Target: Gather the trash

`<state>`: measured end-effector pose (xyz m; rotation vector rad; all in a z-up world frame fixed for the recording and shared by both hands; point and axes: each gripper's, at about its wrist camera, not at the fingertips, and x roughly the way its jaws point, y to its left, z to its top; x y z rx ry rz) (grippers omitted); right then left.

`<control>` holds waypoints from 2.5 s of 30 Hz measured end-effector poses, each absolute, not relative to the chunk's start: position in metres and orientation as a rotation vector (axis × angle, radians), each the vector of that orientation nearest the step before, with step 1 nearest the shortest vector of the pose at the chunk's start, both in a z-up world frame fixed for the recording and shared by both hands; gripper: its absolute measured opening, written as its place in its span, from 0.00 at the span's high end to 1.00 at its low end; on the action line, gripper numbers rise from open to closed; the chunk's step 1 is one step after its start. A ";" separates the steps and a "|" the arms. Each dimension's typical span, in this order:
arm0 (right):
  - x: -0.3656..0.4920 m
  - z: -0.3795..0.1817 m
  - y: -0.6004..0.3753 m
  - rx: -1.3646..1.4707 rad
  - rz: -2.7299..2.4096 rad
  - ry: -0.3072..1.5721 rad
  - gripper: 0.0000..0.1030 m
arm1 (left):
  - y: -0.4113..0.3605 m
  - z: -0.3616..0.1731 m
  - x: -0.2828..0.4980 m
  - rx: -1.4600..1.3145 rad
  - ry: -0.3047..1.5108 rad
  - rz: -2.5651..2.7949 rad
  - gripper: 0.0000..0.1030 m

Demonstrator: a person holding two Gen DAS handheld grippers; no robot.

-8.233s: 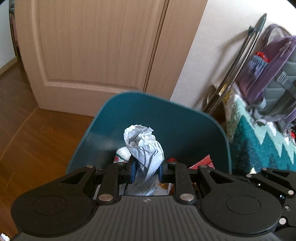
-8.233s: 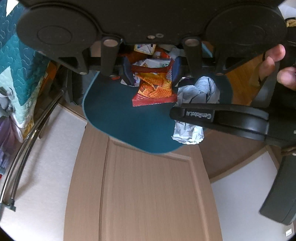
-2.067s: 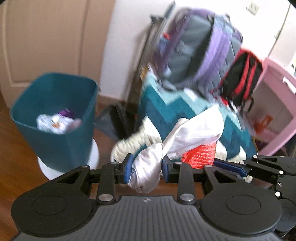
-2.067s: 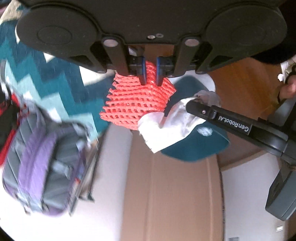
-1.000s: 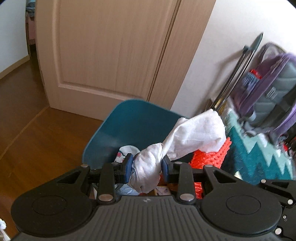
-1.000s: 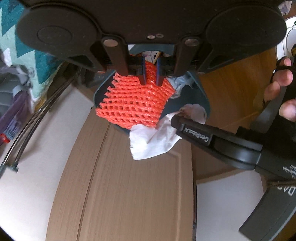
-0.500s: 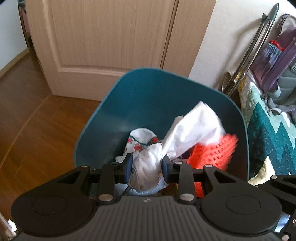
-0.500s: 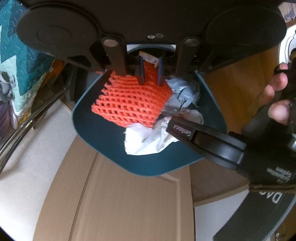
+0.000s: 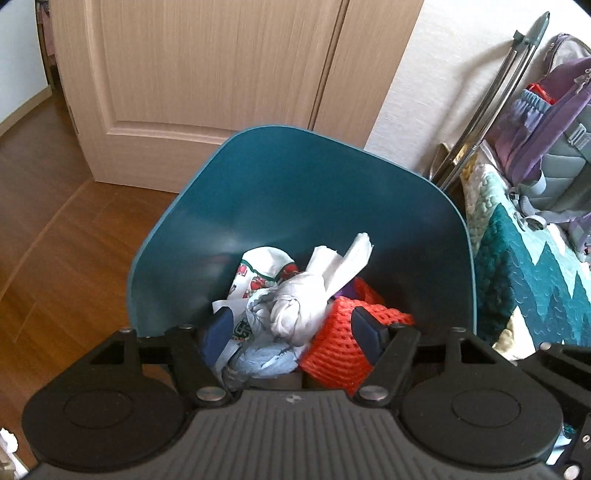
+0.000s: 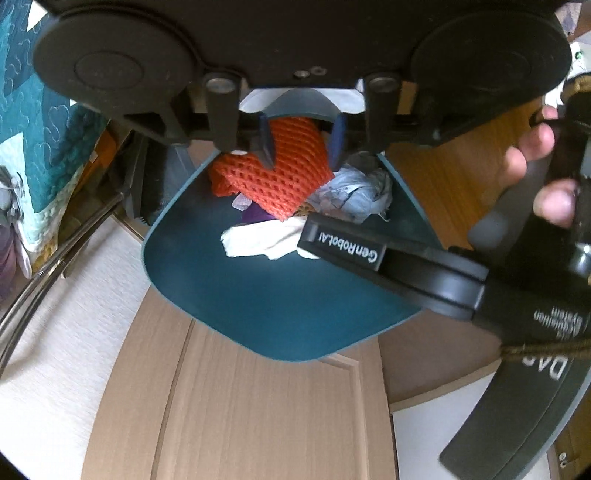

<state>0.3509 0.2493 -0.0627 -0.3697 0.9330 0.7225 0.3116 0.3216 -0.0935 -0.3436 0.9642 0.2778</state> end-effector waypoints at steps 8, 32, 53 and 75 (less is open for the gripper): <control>0.337 -0.026 0.226 -0.262 0.720 0.892 0.55 | 0.309 -0.061 0.288 -0.336 0.899 0.271 0.18; 0.249 0.081 0.111 -0.061 0.681 0.643 0.45 | 0.233 0.065 0.161 -0.236 0.535 0.218 0.06; 0.186 0.107 0.057 0.052 0.684 0.530 0.44 | 0.164 0.082 0.094 -0.201 0.504 0.147 0.06; 0.151 0.125 0.036 0.023 0.670 0.486 0.44 | 0.139 0.101 0.075 -0.196 0.486 0.137 0.06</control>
